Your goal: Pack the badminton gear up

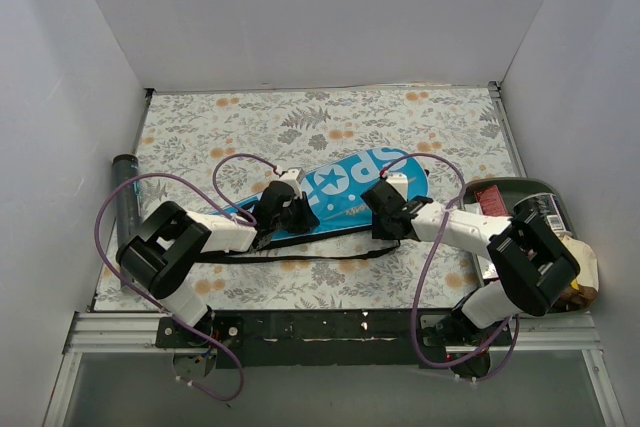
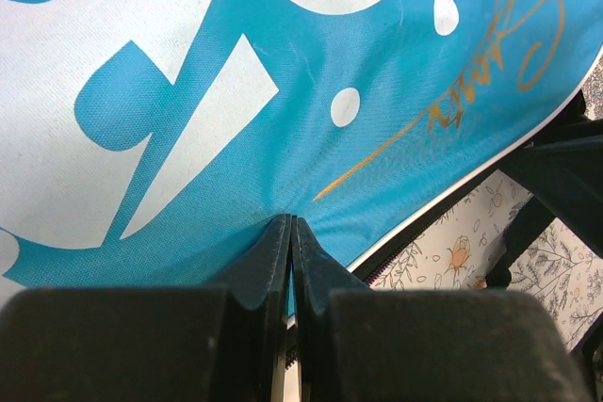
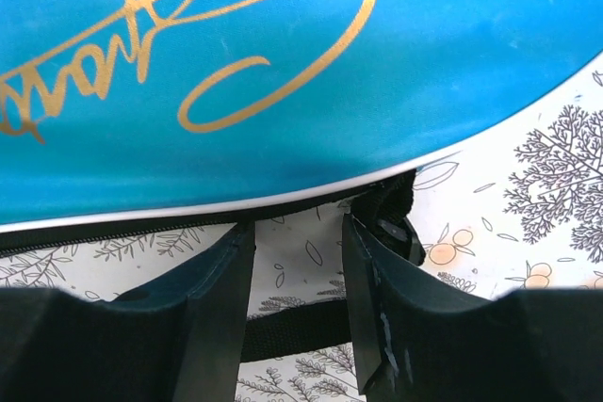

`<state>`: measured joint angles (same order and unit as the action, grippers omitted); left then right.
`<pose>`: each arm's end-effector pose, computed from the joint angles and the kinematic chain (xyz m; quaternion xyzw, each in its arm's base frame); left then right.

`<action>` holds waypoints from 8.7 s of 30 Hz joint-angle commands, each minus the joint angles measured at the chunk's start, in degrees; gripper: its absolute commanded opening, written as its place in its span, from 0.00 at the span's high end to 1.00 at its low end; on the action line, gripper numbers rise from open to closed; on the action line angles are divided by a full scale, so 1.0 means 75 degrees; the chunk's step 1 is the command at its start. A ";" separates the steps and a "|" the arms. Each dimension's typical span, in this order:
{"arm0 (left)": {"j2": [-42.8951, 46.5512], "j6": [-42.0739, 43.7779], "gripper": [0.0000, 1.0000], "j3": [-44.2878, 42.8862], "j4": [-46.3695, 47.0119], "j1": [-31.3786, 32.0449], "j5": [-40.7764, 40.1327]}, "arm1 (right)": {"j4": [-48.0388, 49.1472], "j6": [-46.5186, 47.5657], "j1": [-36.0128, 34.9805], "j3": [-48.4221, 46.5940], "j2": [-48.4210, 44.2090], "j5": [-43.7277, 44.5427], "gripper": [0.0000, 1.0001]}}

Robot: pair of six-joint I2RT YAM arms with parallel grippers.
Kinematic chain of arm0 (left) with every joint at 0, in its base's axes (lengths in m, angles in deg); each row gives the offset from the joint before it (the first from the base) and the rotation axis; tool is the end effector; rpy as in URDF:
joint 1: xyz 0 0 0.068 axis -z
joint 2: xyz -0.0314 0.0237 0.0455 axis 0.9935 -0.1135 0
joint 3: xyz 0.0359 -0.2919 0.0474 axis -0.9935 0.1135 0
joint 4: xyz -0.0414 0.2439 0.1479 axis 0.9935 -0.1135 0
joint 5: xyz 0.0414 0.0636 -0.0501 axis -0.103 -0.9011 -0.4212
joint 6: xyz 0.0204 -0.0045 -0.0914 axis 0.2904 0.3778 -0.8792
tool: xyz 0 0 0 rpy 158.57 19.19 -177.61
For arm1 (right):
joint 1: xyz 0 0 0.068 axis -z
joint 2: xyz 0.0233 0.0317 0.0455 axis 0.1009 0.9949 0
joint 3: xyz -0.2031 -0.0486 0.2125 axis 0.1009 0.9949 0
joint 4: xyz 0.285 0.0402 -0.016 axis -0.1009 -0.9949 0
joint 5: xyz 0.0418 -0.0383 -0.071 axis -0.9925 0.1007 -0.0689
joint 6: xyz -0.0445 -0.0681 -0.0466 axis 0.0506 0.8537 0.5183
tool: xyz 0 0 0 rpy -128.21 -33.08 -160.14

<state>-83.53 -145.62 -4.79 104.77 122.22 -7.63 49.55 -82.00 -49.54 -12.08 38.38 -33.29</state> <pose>0.2662 -0.2260 0.0992 -0.2293 0.8720 -0.3816 0.2035 0.2487 0.1877 0.1306 0.0018 0.9496 -0.0123 0.3133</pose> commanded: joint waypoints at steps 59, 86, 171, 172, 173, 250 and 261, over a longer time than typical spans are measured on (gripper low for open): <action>-0.0498 0.0314 1.00 0.0300 -0.1247 0.0178 0.0106 | -0.0995 -0.0679 0.1005 0.0606 0.0993 0.0655 0.99; -0.0709 0.0396 1.00 0.0159 -0.1224 0.0225 0.0188 | 0.0703 0.0036 -0.1655 -0.0928 0.2177 -0.1161 0.99; -0.1670 0.4241 1.00 -0.2466 -0.5208 -0.0244 0.0317 | -0.0456 0.1911 0.2470 0.0396 -0.1621 -0.1675 0.99; -0.1670 0.4217 1.00 -0.2500 -0.5254 -0.0244 0.0375 | -0.0305 0.1911 0.2470 0.0430 -0.1597 -0.1793 0.99; -0.1670 0.4136 1.00 -0.2547 -0.5301 -0.0244 0.0445 | -0.0187 0.1911 0.2458 0.0454 -0.1562 -0.1922 0.99; -0.1226 -0.2545 1.00 -0.2678 -0.2056 -0.1426 -0.1029 | 0.2133 0.0693 -0.3389 -0.0436 0.0747 -0.3926 0.99; -0.0510 -0.2943 1.00 -0.2009 -0.1950 -0.1943 -0.1393 | 0.2462 0.0810 -0.4584 -0.1327 0.1310 -0.4138 0.99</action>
<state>-90.33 -166.93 -20.70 90.65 108.63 -10.89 67.49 -75.55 -81.41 -18.70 47.91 -59.76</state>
